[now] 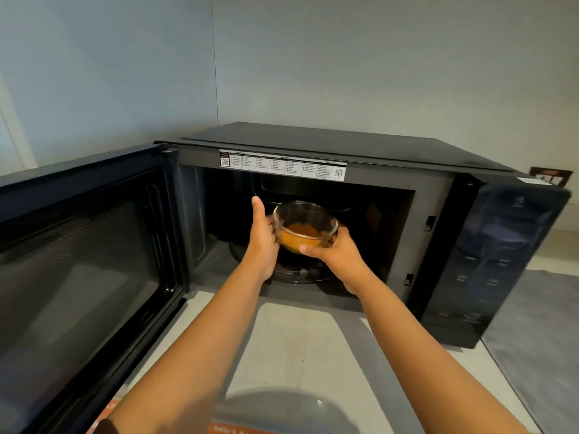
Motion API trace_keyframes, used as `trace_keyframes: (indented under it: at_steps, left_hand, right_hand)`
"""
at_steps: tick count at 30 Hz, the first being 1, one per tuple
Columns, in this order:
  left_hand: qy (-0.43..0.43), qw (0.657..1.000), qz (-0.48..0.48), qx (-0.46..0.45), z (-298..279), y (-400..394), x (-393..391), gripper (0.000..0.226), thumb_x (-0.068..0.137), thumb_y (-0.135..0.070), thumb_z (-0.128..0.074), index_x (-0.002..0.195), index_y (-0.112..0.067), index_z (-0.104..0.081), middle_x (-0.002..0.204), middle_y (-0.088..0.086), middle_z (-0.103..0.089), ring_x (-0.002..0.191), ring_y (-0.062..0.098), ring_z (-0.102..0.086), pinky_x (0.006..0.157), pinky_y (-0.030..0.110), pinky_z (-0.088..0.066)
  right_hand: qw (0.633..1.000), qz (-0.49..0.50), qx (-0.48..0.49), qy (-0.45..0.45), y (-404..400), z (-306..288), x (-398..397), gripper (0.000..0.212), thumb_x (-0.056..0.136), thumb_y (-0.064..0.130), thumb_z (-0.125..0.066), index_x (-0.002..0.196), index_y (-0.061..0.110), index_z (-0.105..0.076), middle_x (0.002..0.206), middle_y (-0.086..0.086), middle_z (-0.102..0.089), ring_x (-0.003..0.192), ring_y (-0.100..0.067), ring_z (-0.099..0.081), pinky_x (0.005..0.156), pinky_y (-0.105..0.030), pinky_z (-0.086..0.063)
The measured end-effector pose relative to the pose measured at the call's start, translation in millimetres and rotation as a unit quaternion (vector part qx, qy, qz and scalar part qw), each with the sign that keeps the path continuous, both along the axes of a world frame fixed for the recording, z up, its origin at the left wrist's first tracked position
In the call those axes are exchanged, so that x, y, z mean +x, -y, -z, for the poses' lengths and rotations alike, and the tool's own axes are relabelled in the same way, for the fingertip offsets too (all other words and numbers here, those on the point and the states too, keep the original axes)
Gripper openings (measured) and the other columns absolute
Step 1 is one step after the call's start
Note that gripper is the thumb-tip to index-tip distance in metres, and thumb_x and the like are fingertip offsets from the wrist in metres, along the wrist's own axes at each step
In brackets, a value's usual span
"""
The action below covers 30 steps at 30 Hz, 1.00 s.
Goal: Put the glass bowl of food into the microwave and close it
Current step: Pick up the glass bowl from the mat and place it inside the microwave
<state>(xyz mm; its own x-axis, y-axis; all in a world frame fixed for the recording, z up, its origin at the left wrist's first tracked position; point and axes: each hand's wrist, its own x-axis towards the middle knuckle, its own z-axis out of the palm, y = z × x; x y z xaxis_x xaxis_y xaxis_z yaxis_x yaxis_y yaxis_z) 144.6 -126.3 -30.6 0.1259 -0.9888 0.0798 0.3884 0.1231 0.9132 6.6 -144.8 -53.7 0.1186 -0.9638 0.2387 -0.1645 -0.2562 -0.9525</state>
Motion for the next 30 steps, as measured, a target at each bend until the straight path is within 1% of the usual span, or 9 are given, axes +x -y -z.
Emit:
trace_keyframes:
  at_steps: [4, 9, 13, 16, 18, 20, 25, 28, 30]
  left_hand:
    - [0.049, 0.999, -0.009, 0.013, 2.1, 33.8, 8.0, 0.077, 0.089, -0.064, -0.014, 0.132, -0.010, -0.049, 0.138, 0.011, -0.051, 0.129, 0.022, -0.044, 0.113, 0.041, -0.028]
    - [0.091, 0.995, -0.034, 0.032, 5.5, 67.7, 14.9, 0.079, 0.087, -0.067, -0.018, 0.136, -0.010, -0.044, 0.137, 0.014, -0.051, 0.127, 0.025, -0.047, 0.108, 0.037, -0.035]
    - [0.125, 0.990, -0.021, 0.068, 8.3, 89.4, 19.1, 0.078, 0.086, -0.068, -0.021, 0.132, -0.011, -0.048, 0.133, 0.014, -0.055, 0.121, 0.027, -0.052, 0.099, 0.035, -0.040]
    - [0.136, 0.988, -0.010, 0.075, 10.5, 99.6, 20.3, 0.075, 0.086, -0.068, -0.023, 0.130, -0.012, -0.047, 0.130, 0.014, -0.057, 0.118, 0.027, -0.054, 0.091, 0.034, -0.042]
    - [0.140, 0.986, -0.011, 0.086, 11.5, 104.9, 21.8, 0.075, 0.085, -0.070, -0.025, 0.130, -0.014, -0.046, 0.128, 0.013, -0.058, 0.113, 0.026, -0.056, 0.085, 0.033, -0.045]
    - [0.147, 0.985, -0.007, 0.094, 12.6, 110.0, 23.2, 0.077, 0.083, -0.072, -0.026, 0.133, -0.016, -0.043, 0.129, 0.014, -0.058, 0.112, 0.027, -0.057, 0.081, 0.033, -0.046]
    - [0.173, 0.980, 0.009, 0.097, 15.5, 118.7, 25.2, 0.083, 0.079, -0.076, -0.024, 0.140, -0.020, -0.035, 0.134, 0.013, -0.054, 0.120, 0.028, -0.053, 0.089, 0.036, -0.043]
    - [0.178, 0.979, 0.013, 0.100, 16.9, 120.7, 25.7, 0.084, 0.079, -0.077, -0.024, 0.140, -0.021, -0.034, 0.136, 0.013, -0.053, 0.122, 0.028, -0.051, 0.089, 0.035, -0.042]
    - [0.171, 0.980, 0.014, 0.102, 18.4, 120.8, 25.9, 0.082, 0.080, -0.076, -0.024, 0.141, -0.022, -0.032, 0.137, 0.013, -0.052, 0.122, 0.028, -0.051, 0.088, 0.035, -0.042]
  right_hand:
    - [1.000, 0.004, -0.005, 0.002, 31.1, 0.3, 6.8, 0.053, 0.066, 0.020, -0.082, 0.106, 0.031, -0.050, 0.093, 0.020, -0.058, 0.084, 0.004, -0.056, 0.059, -0.006, -0.045]
    - [0.999, 0.008, 0.001, 0.033, 55.9, 2.1, 12.4, 0.054, 0.064, 0.017, -0.083, 0.103, 0.032, -0.050, 0.088, 0.023, -0.057, 0.079, 0.008, -0.054, 0.056, -0.005, -0.045]
    - [1.000, -0.007, -0.004, 0.023, 65.1, 5.4, 10.7, 0.040, 0.065, 0.010, -0.082, 0.085, 0.035, -0.057, 0.084, 0.019, -0.061, 0.075, 0.008, -0.058, 0.057, -0.004, -0.048]
    - [1.000, -0.014, -0.002, -0.001, 67.1, 5.6, 9.4, 0.042, 0.067, 0.010, -0.081, 0.093, 0.033, -0.058, 0.089, 0.014, -0.062, 0.083, -0.002, -0.059, 0.067, -0.010, -0.046]
    - [1.000, -0.016, 0.003, -0.009, 66.7, 3.1, 8.1, 0.045, 0.068, 0.009, -0.080, 0.103, 0.026, -0.060, 0.092, 0.011, -0.061, 0.082, -0.002, -0.058, 0.064, -0.009, -0.045]
    - [1.000, -0.017, 0.010, -0.014, 67.2, 2.2, 6.3, 0.044, 0.067, 0.008, -0.080, 0.102, 0.026, -0.060, 0.089, 0.011, -0.061, 0.079, 0.001, -0.057, 0.058, -0.006, -0.047]
    - [0.999, -0.013, 0.033, -0.017, 68.8, 7.9, 7.3, 0.051, 0.069, 0.006, -0.078, 0.116, 0.015, -0.060, 0.095, 0.008, -0.061, 0.082, -0.003, -0.057, 0.065, -0.009, -0.043]
    - [0.999, -0.011, 0.045, -0.022, 71.3, 10.3, 10.2, 0.043, 0.069, 0.008, -0.078, 0.105, 0.023, -0.061, 0.083, 0.018, -0.057, 0.076, 0.003, -0.053, 0.063, -0.008, -0.041]
    - [0.998, -0.002, 0.050, -0.027, 73.5, 12.5, 11.7, 0.047, 0.069, 0.009, -0.079, 0.110, 0.021, -0.060, 0.084, 0.016, -0.057, 0.079, -0.002, -0.053, 0.068, -0.014, -0.042]
